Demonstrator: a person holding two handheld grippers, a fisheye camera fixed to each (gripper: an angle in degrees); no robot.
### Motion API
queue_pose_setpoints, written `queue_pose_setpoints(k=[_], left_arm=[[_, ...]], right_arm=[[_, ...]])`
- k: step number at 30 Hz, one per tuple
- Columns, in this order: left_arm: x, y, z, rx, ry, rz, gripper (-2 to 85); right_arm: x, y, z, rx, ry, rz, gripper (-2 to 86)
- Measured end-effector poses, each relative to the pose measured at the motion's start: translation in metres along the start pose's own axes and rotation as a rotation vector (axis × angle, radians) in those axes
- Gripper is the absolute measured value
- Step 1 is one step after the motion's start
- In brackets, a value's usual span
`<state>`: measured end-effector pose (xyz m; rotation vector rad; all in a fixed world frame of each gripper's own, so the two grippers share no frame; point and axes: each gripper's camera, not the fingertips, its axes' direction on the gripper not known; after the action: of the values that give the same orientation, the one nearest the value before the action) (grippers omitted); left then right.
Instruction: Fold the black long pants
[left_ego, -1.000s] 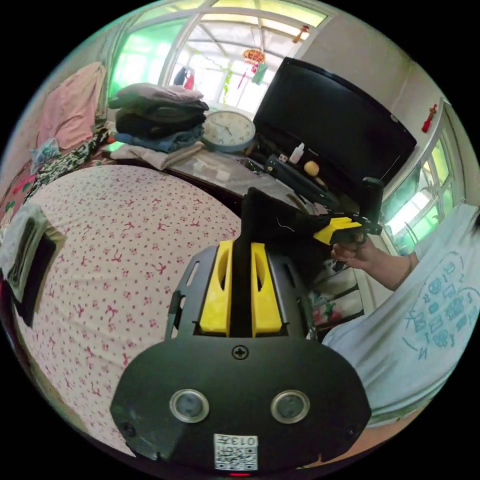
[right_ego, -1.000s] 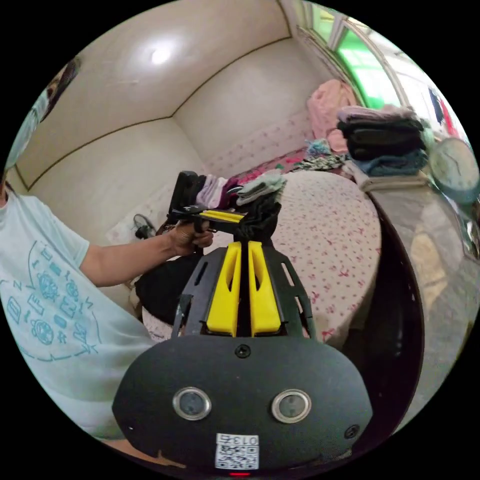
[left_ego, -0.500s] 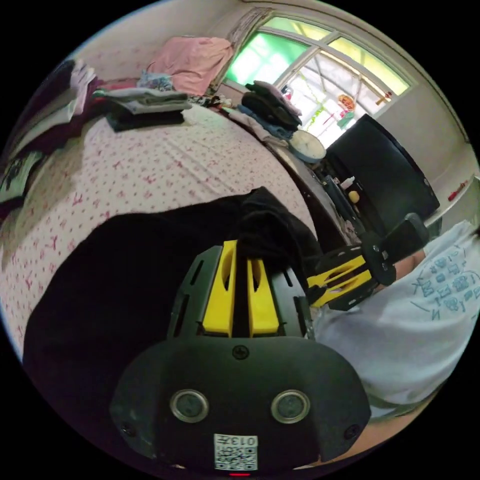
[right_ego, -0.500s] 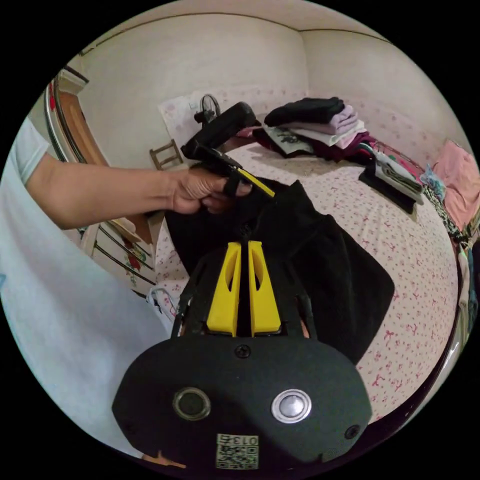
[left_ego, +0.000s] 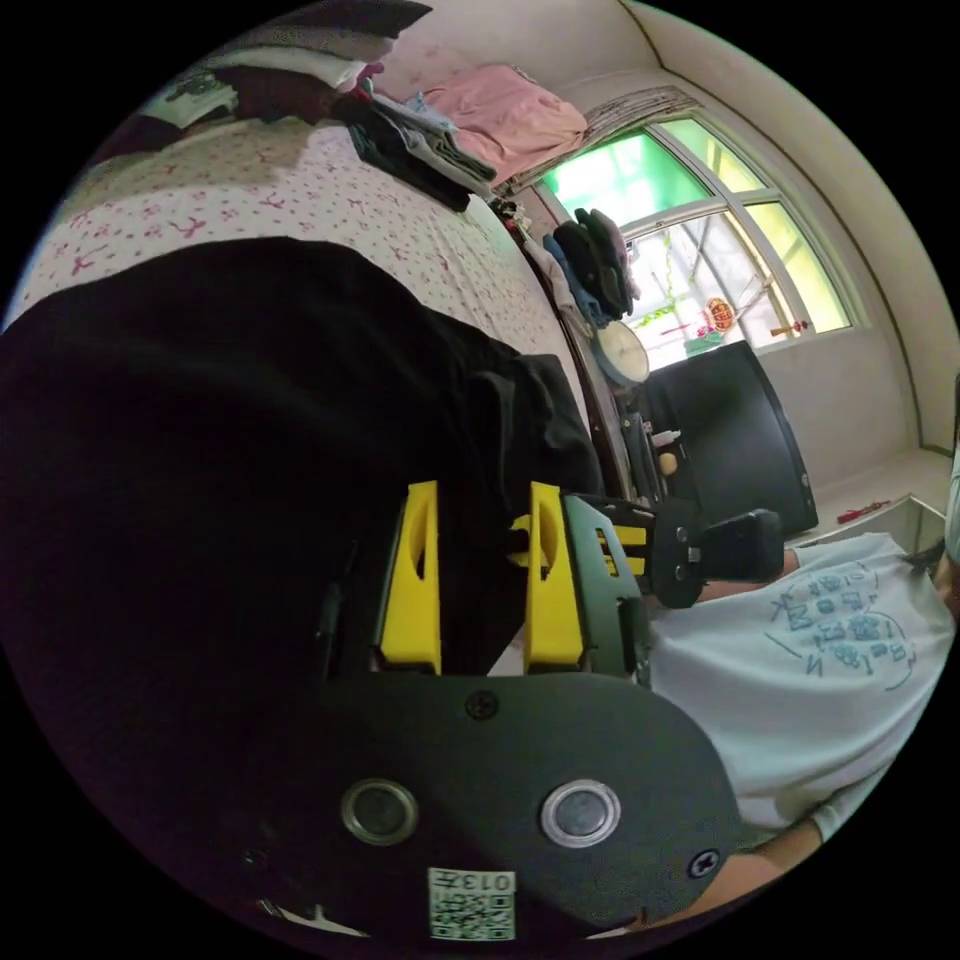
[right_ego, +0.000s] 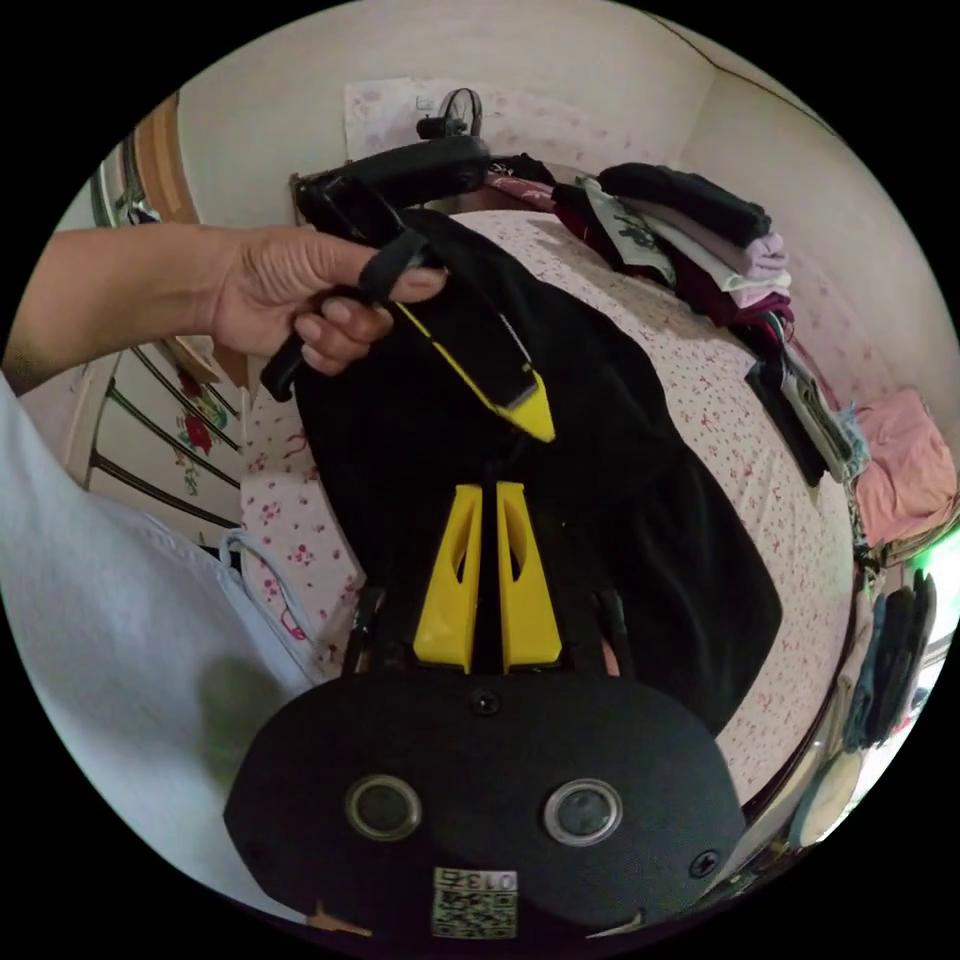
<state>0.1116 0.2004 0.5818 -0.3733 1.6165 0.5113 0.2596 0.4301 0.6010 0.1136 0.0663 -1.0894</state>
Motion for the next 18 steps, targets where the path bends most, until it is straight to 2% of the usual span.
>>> queue_pose_setpoints(k=[4,7,10,14,18], left_arm=[[0.022,-0.013,-0.003,-0.017,0.006,0.028,3.3],[0.049,-0.015,-0.026,-0.035,-0.104,0.110,2.1],[0.049,-0.003,-0.059,0.009,-0.092,0.087,1.6],[0.021,0.010,-0.069,-0.008,-0.048,-0.017,1.5],[0.017,0.018,-0.065,0.009,-0.036,-0.061,1.4]], right_arm=[[-0.026,-0.026,-0.013,0.006,0.108,-0.096,2.6],[-0.039,-0.039,-0.021,0.020,0.176,-0.141,2.2],[-0.045,-0.048,-0.045,0.088,0.164,-0.162,1.4],[-0.023,-0.044,-0.080,0.174,0.073,-0.042,0.3],[0.024,-0.021,-0.088,0.121,0.182,0.165,0.1]])
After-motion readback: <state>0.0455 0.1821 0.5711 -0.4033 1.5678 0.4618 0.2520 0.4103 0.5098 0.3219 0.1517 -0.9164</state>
